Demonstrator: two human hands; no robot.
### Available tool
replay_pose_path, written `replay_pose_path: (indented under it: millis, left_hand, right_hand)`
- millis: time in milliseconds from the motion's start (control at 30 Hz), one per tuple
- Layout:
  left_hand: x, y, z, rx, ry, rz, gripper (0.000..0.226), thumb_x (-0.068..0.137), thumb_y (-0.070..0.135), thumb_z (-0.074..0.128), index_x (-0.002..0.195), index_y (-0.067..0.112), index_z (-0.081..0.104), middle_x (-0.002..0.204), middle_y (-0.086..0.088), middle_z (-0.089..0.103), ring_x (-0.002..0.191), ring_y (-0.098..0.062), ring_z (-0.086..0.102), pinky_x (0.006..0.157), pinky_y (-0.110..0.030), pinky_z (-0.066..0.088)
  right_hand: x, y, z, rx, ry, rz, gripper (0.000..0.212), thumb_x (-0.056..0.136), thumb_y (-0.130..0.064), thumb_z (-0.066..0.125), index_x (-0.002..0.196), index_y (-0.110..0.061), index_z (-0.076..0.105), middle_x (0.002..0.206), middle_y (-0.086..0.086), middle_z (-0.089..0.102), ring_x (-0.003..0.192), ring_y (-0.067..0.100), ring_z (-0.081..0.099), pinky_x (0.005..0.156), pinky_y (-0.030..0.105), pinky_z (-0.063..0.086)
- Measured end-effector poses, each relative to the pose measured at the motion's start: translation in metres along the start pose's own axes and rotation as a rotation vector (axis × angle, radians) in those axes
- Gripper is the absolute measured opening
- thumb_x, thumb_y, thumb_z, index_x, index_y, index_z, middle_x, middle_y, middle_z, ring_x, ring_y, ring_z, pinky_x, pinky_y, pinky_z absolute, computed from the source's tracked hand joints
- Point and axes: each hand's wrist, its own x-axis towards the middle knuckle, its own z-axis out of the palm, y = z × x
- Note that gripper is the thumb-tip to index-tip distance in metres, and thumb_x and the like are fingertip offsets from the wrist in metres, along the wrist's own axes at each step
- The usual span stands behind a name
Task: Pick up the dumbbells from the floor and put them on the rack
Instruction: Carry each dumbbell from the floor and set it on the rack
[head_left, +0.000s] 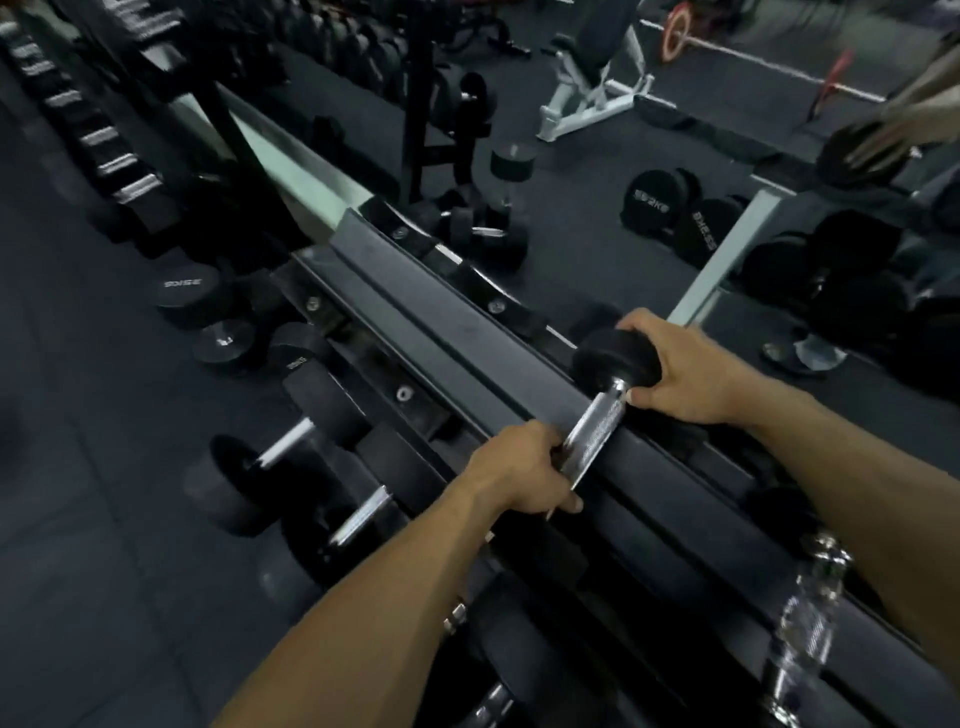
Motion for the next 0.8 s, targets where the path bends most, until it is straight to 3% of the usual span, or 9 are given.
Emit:
replay_pose_path:
  millis: [167,333,467,567,800]
  left_hand:
    - [0.001,-0.003,-0.005,-0.029,-0.020,-0.037,0.032,0.066,0.034,0.083,0.087,0.024,0.061,0.084,0.005,0.065,0.084,-0.017,0.063,0.070,-0.030,0.051]
    - [-0.005,0.001,0.001,-0.007,0.065,-0.025,0.028,0.065,0.038,0.082,0.082,0.025,0.063,0.076,0.009,0.065,0.081,-0.015,0.064,0.074,-0.033,0.054]
    - [-0.025,-0.004,0.001,-0.089,0.182,0.000,0.031,0.079,0.047,0.066,0.087,0.017,0.070,0.079,0.001,0.071,0.077,-0.017,0.066,0.075,-0.041,0.055]
    - [-0.053,-0.012,-0.006,-0.081,0.239,-0.003,0.033,0.086,0.050,0.061,0.095,0.020,0.070,0.090,0.003,0.072,0.086,-0.015,0.066,0.081,-0.039,0.054]
    - [-0.144,-0.054,-0.025,-0.052,0.304,-0.171,0.042,0.091,0.052,0.056,0.119,0.022,0.065,0.121,0.001,0.067,0.112,-0.020,0.060,0.096,-0.038,0.049]
  right_hand:
    - [0.008,0.007,0.002,0.036,-0.014,0.007,0.055,0.076,-0.015,0.076,0.120,-0.030,0.047,0.096,-0.003,0.066,0.086,0.021,0.066,0.082,0.041,0.055]
    - [0.001,0.008,0.005,0.029,-0.011,0.040,0.057,0.079,-0.018,0.077,0.122,-0.034,0.044,0.099,0.001,0.066,0.089,0.024,0.066,0.084,0.044,0.055]
    - [0.001,-0.004,0.005,-0.154,-0.001,0.054,0.061,0.081,-0.026,0.074,0.133,-0.023,0.042,0.109,0.008,0.063,0.098,0.032,0.062,0.088,0.045,0.051]
    - [0.002,-0.026,0.006,-0.217,0.056,0.027,0.064,0.087,-0.035,0.067,0.142,-0.017,0.039,0.126,0.015,0.054,0.113,0.037,0.055,0.095,0.045,0.047]
    - [-0.003,-0.128,0.031,-0.336,0.053,-0.257,0.062,0.093,-0.041,0.058,0.145,-0.014,0.038,0.139,0.017,0.049,0.125,0.038,0.049,0.106,0.049,0.038]
